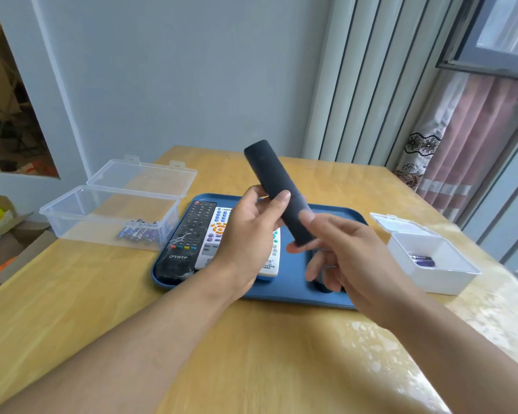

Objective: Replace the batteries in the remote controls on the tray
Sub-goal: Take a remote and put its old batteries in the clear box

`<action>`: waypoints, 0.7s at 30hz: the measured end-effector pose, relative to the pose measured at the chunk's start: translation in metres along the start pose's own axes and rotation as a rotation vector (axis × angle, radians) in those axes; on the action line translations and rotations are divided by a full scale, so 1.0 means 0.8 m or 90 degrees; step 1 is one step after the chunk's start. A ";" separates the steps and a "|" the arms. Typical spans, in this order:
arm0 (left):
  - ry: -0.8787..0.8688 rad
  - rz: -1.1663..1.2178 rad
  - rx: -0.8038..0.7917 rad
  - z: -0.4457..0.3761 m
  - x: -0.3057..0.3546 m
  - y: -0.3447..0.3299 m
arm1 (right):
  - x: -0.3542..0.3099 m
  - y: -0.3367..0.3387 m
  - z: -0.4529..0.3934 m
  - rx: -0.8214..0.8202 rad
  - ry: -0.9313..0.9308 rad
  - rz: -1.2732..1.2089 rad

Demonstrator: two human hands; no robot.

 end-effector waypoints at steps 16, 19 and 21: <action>-0.067 -0.024 0.051 0.000 0.000 0.004 | 0.017 0.009 -0.014 0.085 0.032 -0.052; -0.123 -0.081 0.064 0.001 0.000 0.005 | 0.019 0.008 -0.013 0.123 0.029 -0.049; -0.165 -0.113 0.062 0.003 0.000 0.002 | 0.019 0.011 -0.015 0.154 0.039 -0.051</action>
Point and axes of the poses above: each hand's wrist, its own z-axis away from the middle knuckle, its own y-axis out of the back of the hand, x = y × z, the point moved 1 cm from there along -z, towards the middle knuckle, and after that the axes turned 1 degree about -y, right-handed, at the moved point
